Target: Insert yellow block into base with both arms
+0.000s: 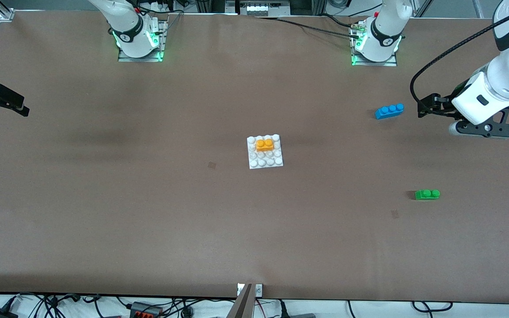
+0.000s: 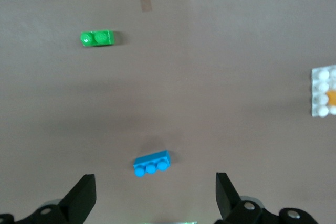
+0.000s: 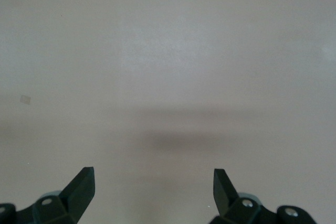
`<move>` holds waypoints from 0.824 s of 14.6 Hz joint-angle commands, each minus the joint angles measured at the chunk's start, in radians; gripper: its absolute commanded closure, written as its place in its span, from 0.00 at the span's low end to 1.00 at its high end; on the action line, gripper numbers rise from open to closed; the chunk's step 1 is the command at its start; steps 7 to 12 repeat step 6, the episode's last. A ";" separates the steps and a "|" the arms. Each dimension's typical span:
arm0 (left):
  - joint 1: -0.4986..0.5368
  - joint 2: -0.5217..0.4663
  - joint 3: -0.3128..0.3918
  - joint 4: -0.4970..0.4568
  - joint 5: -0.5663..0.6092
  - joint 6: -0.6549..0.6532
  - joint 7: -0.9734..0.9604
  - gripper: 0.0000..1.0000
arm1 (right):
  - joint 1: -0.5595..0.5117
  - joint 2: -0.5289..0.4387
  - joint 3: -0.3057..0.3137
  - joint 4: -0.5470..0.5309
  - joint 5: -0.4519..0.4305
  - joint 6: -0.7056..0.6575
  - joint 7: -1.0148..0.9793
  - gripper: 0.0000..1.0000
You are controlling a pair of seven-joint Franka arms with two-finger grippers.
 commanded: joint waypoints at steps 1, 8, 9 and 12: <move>0.034 0.022 -0.008 0.030 -0.001 0.019 0.009 0.00 | -0.006 0.002 0.000 0.017 0.016 -0.019 -0.006 0.00; 0.032 0.022 -0.010 0.030 -0.013 0.014 0.009 0.00 | -0.027 0.001 -0.003 0.017 0.016 -0.040 -0.006 0.00; 0.032 0.022 -0.010 0.030 -0.013 0.014 0.009 0.00 | -0.027 0.001 -0.003 0.017 0.016 -0.040 -0.006 0.00; 0.032 0.022 -0.010 0.030 -0.013 0.014 0.009 0.00 | -0.027 0.001 -0.003 0.017 0.016 -0.040 -0.006 0.00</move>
